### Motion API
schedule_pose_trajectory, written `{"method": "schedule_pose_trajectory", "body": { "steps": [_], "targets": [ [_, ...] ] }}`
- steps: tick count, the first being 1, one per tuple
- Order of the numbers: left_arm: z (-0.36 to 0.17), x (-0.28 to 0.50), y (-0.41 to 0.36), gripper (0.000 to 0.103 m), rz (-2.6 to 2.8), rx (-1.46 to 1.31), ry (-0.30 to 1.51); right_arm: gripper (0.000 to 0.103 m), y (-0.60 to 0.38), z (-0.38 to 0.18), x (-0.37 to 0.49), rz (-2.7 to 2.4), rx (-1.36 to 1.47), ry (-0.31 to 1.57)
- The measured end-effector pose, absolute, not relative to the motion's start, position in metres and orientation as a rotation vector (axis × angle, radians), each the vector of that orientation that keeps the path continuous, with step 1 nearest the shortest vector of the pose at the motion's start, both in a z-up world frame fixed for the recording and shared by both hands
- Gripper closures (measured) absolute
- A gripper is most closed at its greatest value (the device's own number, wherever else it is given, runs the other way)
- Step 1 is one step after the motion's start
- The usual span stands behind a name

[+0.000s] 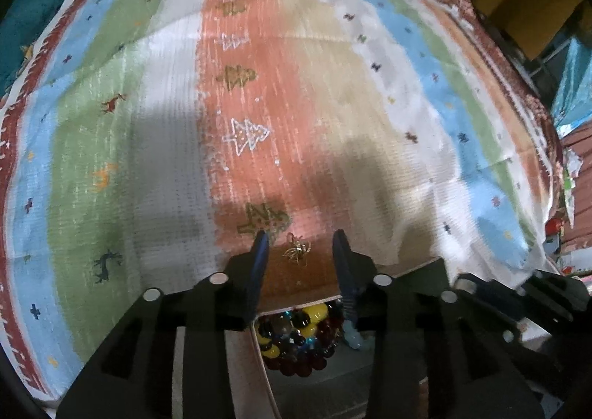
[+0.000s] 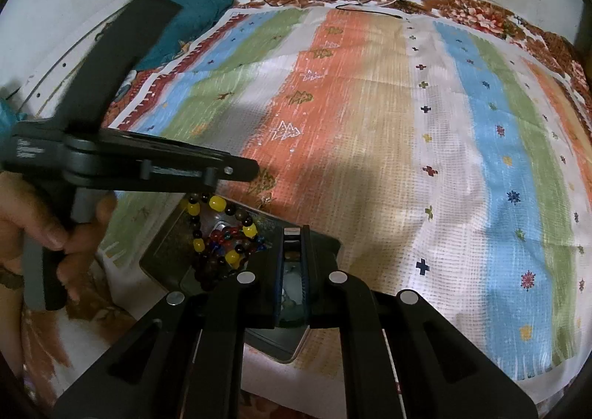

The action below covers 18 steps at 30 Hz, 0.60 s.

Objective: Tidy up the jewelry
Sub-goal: 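Hold both items above the tin, tilting the left gripper down toward it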

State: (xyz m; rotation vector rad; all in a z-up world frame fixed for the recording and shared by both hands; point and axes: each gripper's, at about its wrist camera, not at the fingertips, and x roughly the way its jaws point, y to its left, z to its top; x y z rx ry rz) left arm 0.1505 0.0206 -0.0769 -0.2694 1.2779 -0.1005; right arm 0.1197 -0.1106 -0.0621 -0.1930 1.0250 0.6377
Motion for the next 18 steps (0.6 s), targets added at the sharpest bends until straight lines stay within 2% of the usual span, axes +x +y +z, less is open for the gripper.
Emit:
{"method": "schedule_pose_trajectory", "body": {
  "steps": [3, 18],
  "targets": [
    [-0.091, 0.159, 0.015, 0.056, -0.102, -0.251, 1.347, 0.094, -0.111, -0.062, 0.121, 0.640, -0.188, 1.022],
    [-0.132, 0.185, 0.007, 0.053, -0.035, -0.276, 1.550, 0.094, -0.117, -0.058, 0.126, 0.641, -0.156, 1.022]
  ]
}}
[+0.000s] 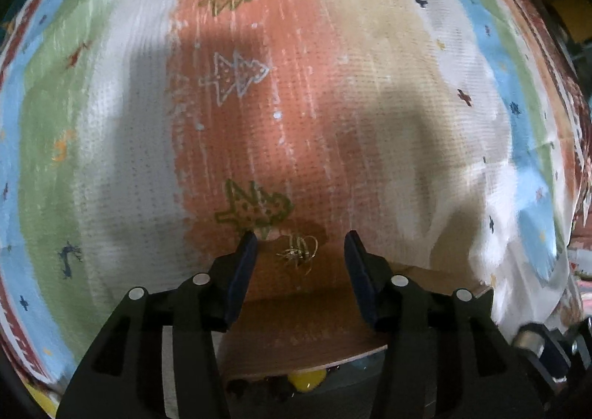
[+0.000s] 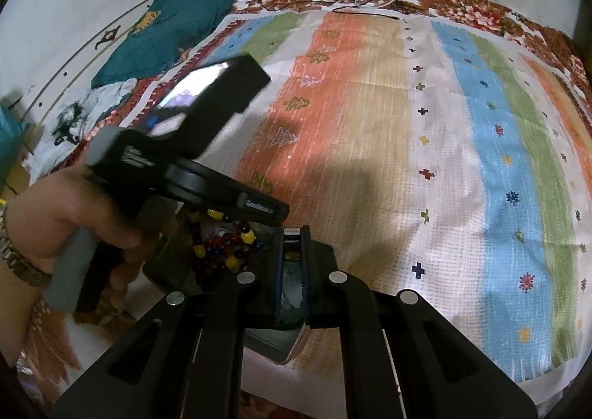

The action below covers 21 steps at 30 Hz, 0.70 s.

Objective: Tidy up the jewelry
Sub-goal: 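Hold both items above the tin, tilting the left gripper down toward it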

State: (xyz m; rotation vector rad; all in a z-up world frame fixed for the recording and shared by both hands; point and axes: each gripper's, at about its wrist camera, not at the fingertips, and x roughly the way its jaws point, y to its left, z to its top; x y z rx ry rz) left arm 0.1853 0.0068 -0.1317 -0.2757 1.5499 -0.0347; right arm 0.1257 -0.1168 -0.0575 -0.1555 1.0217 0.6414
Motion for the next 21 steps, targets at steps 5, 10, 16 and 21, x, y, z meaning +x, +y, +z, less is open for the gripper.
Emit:
{"method": "schedule_pose_trajectory", "body": {
  "steps": [5, 10, 16, 21],
  "targets": [
    [-0.133, 0.189, 0.002, 0.052, -0.012, -0.242, 1.580, 0.094, -0.121, -0.053, 0.128, 0.644, -0.138, 1.015],
    [-0.137, 0.196, -0.008, 0.055, 0.038, -0.212, 1.594, 0.094, -0.121, -0.052, 0.128, 0.659, -0.138, 1.013],
    [-0.137, 0.196, -0.004, 0.085, 0.074, -0.197, 1.602, 0.094, -0.121, -0.052, 0.128, 0.666, -0.141, 1.018],
    [-0.139, 0.193, 0.004, 0.088, 0.077, -0.209, 1.589, 0.094, -0.120, -0.053, 0.128, 0.669, -0.144, 1.017]
  ]
}}
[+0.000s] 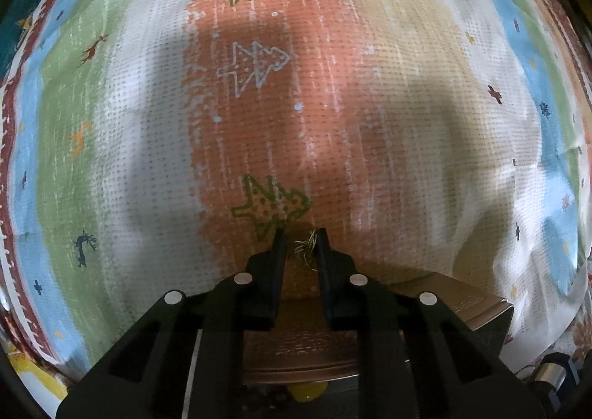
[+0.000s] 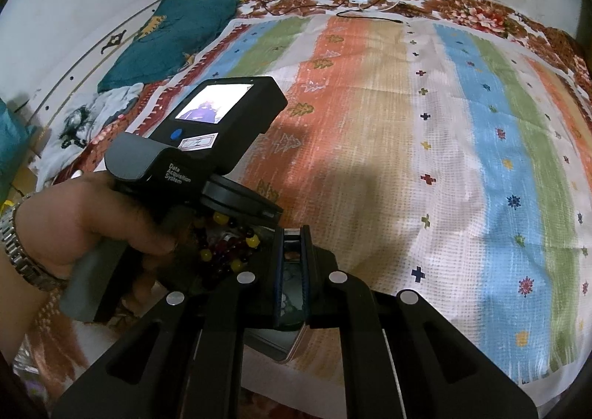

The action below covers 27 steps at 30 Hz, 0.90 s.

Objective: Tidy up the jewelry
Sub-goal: 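Hold both items above the tin, tilting the left gripper down toward it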

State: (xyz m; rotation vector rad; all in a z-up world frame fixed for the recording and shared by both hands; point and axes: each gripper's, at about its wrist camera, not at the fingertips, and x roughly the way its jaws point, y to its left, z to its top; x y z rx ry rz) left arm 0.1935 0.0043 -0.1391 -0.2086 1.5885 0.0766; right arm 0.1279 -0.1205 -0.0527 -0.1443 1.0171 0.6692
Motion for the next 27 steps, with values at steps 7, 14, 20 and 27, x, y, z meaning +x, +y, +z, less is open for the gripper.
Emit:
{"method": "schedule_pose_trajectory", "body": {
  "steps": [7, 14, 20, 27],
  "targets": [
    [-0.138, 0.189, 0.002, 0.088, 0.080, -0.209, 1.573, 0.094, -0.120, -0.054, 0.130, 0.662, -0.149, 1.025],
    [-0.122, 0.180, 0.001, 0.088, 0.073, -0.216, 1.540, 0.094, -0.119, -0.056, 0.130, 0.664, -0.159, 1.029],
    [-0.093, 0.170, -0.005, 0.088, 0.101, -0.148, 1.461, 0.094, -0.118, -0.058, 0.130, 0.660, -0.168, 1.031],
    [-0.065, 0.156, -0.012, 0.088, 0.145, -0.029, 1.311, 0.094, -0.117, -0.062, 0.130, 0.643, -0.177, 1.039]
  ]
}}
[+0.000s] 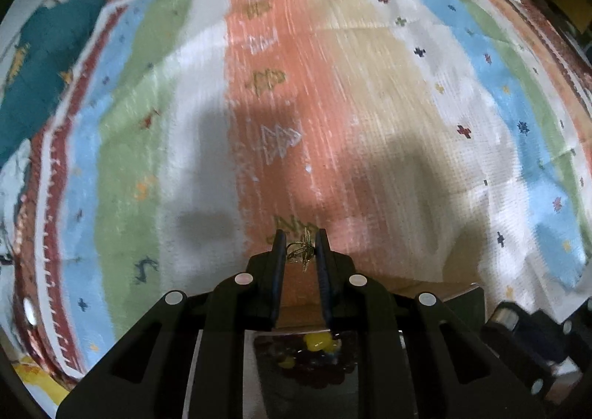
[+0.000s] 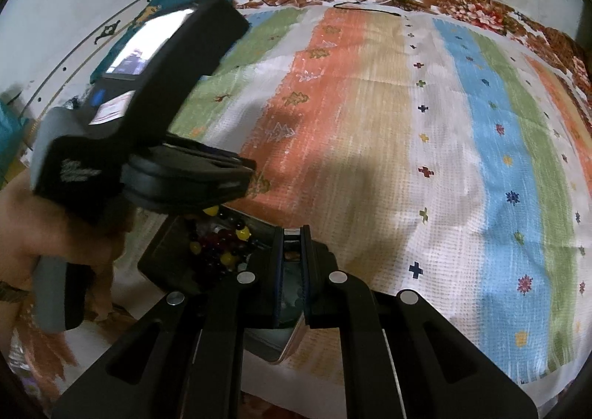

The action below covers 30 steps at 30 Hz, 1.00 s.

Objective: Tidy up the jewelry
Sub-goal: 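Hold both items above the tin, tilting the left gripper down toward it, then lower both items into the tin and open both grippers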

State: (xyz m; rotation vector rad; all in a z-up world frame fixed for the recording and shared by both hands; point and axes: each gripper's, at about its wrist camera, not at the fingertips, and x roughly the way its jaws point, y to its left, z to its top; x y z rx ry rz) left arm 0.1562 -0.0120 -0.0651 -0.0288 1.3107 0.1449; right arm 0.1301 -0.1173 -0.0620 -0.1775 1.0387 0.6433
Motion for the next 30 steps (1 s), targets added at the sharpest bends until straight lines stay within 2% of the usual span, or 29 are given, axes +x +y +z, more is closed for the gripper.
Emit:
{"method": "schedule_pose_trajectory", "body": {
  "steps": [7, 12, 21, 30],
  "targets": [
    [-0.066, 0.146, -0.015, 0.088, 0.136, 0.003, 1.239, 0.094, -0.116, -0.064, 0.130, 0.631, -0.182, 1.043],
    [-0.067, 0.136, -0.004, 0.088, 0.106, -0.078, 1.217, 0.094, -0.120, -0.067, 0.135, 0.609, -0.168, 1.048],
    [-0.044, 0.117, 0.010, 0.088, 0.042, -0.220, 1.144, 0.094, -0.121, -0.071, 0.136, 0.606, -0.145, 1.053],
    [-0.025, 0.076, 0.001, 0.088, 0.027, -0.191, 1.015, 0.094, -0.116, -0.066, 0.125, 0.631, -0.169, 1.026]
  ]
}}
